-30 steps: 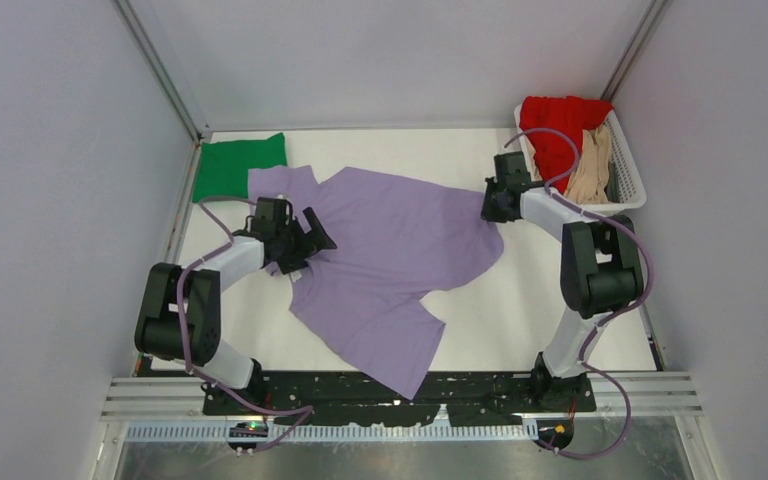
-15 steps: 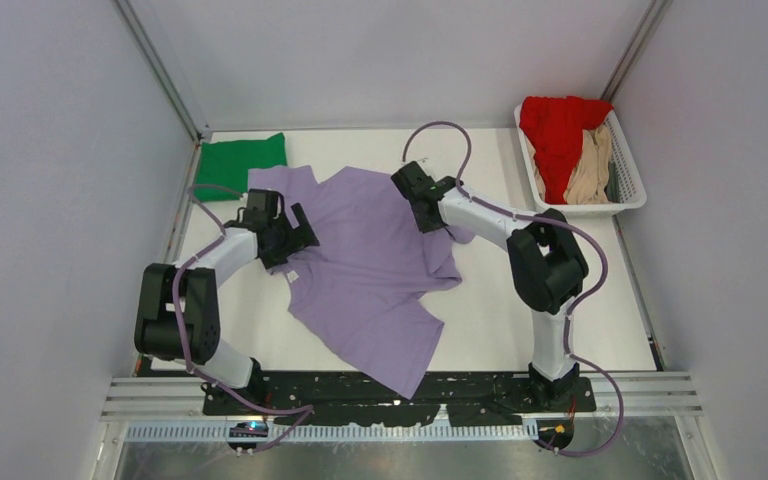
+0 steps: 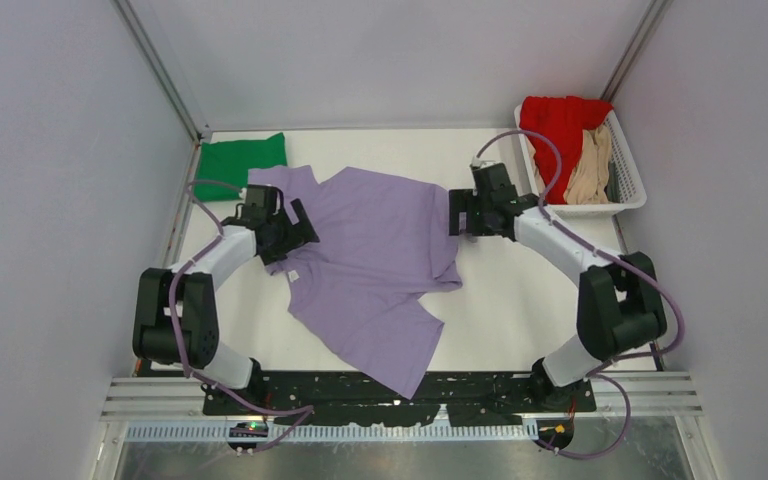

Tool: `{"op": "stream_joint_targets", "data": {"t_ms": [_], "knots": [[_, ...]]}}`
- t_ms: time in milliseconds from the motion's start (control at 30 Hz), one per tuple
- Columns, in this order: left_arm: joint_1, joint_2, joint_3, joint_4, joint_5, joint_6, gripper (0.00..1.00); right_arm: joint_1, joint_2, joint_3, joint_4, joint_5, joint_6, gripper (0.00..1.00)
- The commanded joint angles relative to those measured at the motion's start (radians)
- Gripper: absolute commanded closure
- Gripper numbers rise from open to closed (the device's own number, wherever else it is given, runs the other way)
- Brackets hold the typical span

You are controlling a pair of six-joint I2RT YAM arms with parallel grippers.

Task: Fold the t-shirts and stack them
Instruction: Flatten out the tshirt

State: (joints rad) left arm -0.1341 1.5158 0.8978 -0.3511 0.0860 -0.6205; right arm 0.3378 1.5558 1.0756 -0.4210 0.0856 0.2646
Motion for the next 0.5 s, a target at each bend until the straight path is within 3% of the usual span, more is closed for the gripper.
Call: {"op": "stream_joint_targets", "data": {"t_ms": [0, 67, 167, 300, 467], "knots": [[-0.109, -0.113, -0.003, -0.053, -0.007, 0.003, 0.0, -0.132, -0.059, -0.075, 0.185, -0.259, 0.088, 0.05], [-0.158, -0.135, -0.036, -0.052, 0.02, -0.006, 0.0, -0.172, -0.037, -0.09, 0.228, -0.354, 0.108, 0.04], [-0.202, -0.155, -0.087, -0.041, 0.076, -0.033, 0.0, -0.192, 0.02, -0.082, 0.234, -0.37, 0.123, 0.01], [-0.214, -0.169, -0.174, -0.001, 0.106, -0.054, 0.0, -0.207, 0.096, -0.068, 0.238, -0.257, 0.144, 0.13], [-0.207, -0.123, -0.248, 0.069, 0.092, -0.077, 0.0, -0.179, 0.234, -0.021, 0.351, -0.255, 0.213, 0.3]]}}
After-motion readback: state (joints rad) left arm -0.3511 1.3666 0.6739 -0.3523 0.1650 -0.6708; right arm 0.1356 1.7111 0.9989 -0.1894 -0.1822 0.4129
